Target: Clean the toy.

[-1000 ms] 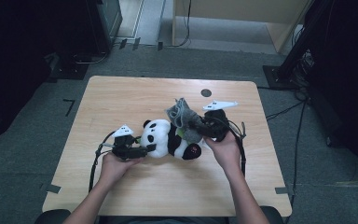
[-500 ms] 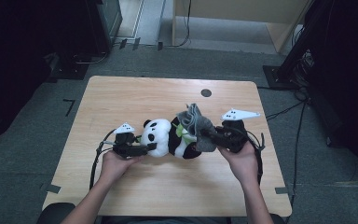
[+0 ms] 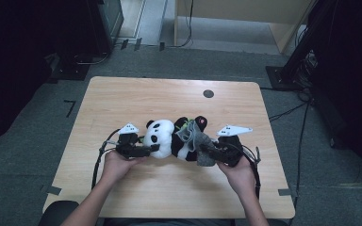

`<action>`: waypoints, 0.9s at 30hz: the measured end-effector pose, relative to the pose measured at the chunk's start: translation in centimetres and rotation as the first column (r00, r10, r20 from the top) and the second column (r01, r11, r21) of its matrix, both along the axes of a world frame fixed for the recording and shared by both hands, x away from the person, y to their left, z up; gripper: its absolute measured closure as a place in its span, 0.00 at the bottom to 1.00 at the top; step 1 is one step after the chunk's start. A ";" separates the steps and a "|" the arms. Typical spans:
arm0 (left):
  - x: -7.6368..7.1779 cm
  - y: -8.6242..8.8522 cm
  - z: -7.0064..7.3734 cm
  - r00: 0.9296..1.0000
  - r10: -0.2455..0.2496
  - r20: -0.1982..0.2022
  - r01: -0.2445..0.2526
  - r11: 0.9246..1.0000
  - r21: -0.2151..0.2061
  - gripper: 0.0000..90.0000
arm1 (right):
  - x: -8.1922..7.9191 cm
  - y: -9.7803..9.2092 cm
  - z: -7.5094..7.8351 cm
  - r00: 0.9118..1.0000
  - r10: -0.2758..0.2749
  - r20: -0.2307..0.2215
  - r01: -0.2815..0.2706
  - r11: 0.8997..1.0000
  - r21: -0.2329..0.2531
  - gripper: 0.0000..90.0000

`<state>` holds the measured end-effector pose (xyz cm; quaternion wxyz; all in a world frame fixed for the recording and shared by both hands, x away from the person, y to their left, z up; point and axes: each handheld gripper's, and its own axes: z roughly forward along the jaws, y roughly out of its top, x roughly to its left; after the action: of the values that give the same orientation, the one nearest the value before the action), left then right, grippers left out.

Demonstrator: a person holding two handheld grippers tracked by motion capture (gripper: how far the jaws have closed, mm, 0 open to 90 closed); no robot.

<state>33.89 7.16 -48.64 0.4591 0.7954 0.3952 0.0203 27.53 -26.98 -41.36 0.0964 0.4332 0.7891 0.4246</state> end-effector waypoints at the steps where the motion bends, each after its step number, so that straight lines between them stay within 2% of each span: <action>1: 0.0 0.0 0.0 1.000 -0.001 0.002 0.001 1.000 0.000 0.35 | 0.0 -0.2 -0.1 1.000 0.000 -0.004 0.000 1.000 0.013 0.84; 5: 0.0 0.0 -0.1 1.000 -0.001 0.005 0.001 1.000 0.001 0.34 | 0.0 -0.9 -0.7 1.000 -0.024 -0.010 0.024 0.999 0.022 0.84; 10: 0.0 0.1 -0.2 1.000 0.005 0.003 -0.005 1.000 -0.013 0.34 | 0.4 -1.8 -1.6 0.997 -0.066 -0.041 0.066 0.998 -0.021 0.84; 11: 0.0 0.1 -0.2 1.000 0.007 0.002 -0.007 1.000 -0.015 0.34 | 0.7 -2.0 -1.9 0.996 -0.069 -0.059 0.067 0.997 -0.031 0.84; 14: 0.0 0.1 -0.2 1.000 0.007 0.003 -0.007 1.000 -0.016 0.34 | 1.0 -2.3 -2.2 0.995 -0.072 -0.073 0.069 0.997 -0.047 0.84; 18: 0.1 0.2 -0.2 1.000 0.008 0.000 -0.008 1.000 -0.021 0.34 | 1.1 -3.1 -1.7 0.994 -0.096 -0.048 0.094 0.994 -0.049 0.84; 23: 0.0 0.2 -0.3 1.000 0.012 -0.005 -0.012 1.000 -0.025 0.34 | 0.4 -4.5 0.0 0.991 -0.131 -0.013 0.131 0.991 0.007 0.84; 27: 0.1 0.2 -0.3 1.000 0.017 -0.009 -0.018 0.999 -0.028 0.34 | -0.3 -4.5 1.7 0.992 -0.121 0.026 0.120 0.992 0.045 0.84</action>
<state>33.98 7.34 -48.90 0.4682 0.7855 0.4044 0.0151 27.19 -31.47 -39.65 0.1238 0.4759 0.7508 0.4410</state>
